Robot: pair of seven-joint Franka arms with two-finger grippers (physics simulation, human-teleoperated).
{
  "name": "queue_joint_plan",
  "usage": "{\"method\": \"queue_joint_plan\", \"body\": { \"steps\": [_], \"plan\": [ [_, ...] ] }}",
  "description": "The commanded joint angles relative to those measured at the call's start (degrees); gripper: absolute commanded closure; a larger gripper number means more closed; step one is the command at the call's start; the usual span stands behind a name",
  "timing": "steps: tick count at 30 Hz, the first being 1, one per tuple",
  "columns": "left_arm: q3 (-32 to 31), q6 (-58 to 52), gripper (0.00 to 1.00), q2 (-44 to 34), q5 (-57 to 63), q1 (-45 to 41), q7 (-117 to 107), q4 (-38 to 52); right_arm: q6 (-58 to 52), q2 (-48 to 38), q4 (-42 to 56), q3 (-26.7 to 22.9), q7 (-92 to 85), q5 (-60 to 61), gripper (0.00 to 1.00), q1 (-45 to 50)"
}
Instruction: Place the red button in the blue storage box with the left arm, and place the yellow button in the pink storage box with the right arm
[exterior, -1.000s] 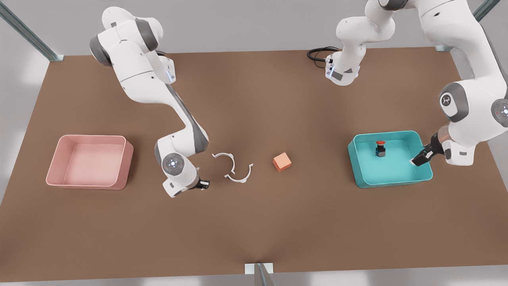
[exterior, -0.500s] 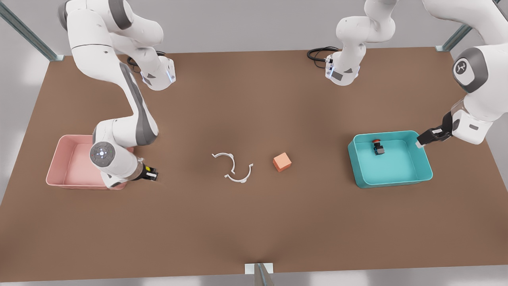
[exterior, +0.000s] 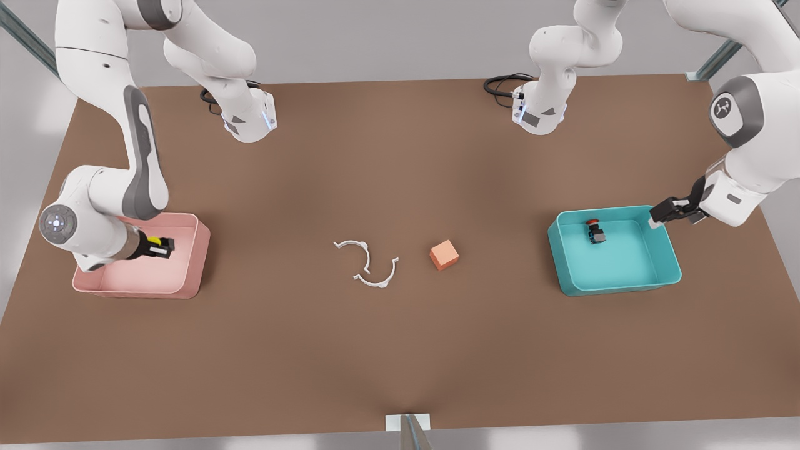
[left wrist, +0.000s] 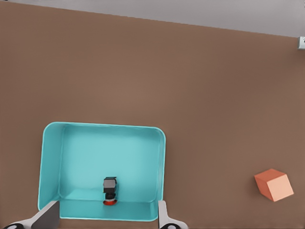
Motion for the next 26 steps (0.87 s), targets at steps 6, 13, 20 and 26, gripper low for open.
{"method": "queue_joint_plan", "body": {
  "steps": [6,13,20,26],
  "plan": [
    [0.0,-0.1,0.0,0.0,0.0,0.0,5.0,-0.1,3.0,1.4,0.0,0.0,-26.2,-3.4,0.66,-5.4],
    [0.0,-0.2,0.0,-0.1,0.0,0.0,5.0,-0.1,3.5,1.6,0.5,0.0,-29.3,-3.3,0.0,-6.6],
    [0.0,-0.2,0.0,-0.3,0.1,-0.9,4.9,0.1,-21.8,0.2,20.9,11.7,-15.9,-2.9,0.0,-5.8],
    [-0.1,-1.0,0.0,-0.5,2.0,-1.6,4.7,0.1,-32.9,-6.4,27.2,-2.0,-4.4,2.5,0.0,14.1]
  ]
}}
